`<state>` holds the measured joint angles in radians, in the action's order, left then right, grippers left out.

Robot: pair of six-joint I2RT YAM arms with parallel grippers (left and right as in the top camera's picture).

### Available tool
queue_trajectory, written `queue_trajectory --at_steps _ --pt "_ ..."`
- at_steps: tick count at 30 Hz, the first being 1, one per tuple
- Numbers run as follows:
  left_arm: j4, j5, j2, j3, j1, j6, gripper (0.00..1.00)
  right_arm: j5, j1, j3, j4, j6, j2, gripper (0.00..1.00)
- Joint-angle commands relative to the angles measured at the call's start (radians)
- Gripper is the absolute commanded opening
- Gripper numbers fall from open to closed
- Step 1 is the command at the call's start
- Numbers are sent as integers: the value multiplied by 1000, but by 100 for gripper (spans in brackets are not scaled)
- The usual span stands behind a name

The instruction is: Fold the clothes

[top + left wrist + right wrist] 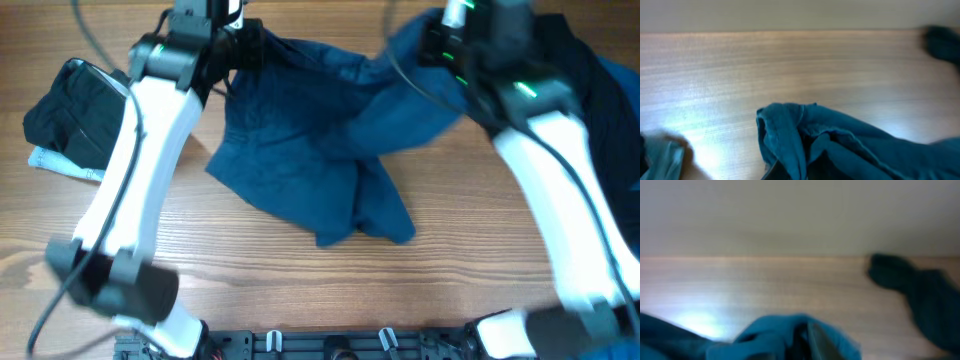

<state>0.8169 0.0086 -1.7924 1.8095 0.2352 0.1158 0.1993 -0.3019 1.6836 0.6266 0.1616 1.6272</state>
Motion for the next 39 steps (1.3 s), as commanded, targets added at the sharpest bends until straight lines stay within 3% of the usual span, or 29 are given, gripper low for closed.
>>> queue_trajectory --at_steps 1,2,3,13,16,19,25,30,34,35,36,39 --pt "-79 -10 -119 5 -74 -6 73 -13 21 4 -182 -28 179 89" --pt "-58 -8 -123 5 -93 0 97 -14 35 4 -177 -23 196 99" --pt "-30 -6 -121 6 -108 1 100 -13 50 4 -151 -3 196 100" --pt "336 100 -23 8 -165 23 100 -243 231 3 290 47 134 99" --pt "478 100 -23 8 -166 23 99 -315 236 -21 432 -29 148 99" --pt "568 113 -23 5 -166 23 90 -353 236 -80 515 -42 150 97" --pt "652 159 -23 -25 -165 27 79 -541 207 -317 527 -96 149 82" --pt "663 158 -23 -26 -166 26 80 -541 103 -499 497 -95 127 84" --pt "650 158 -23 -26 -166 26 84 -493 -13 -589 386 11 121 82" --pt "650 158 -23 -26 -166 24 86 -383 -54 -620 341 92 121 73" --pt "649 154 -23 -26 -166 22 87 -338 -69 -629 328 112 121 51" --pt "649 146 -23 -26 -166 19 90 -296 -75 -623 331 111 110 17"
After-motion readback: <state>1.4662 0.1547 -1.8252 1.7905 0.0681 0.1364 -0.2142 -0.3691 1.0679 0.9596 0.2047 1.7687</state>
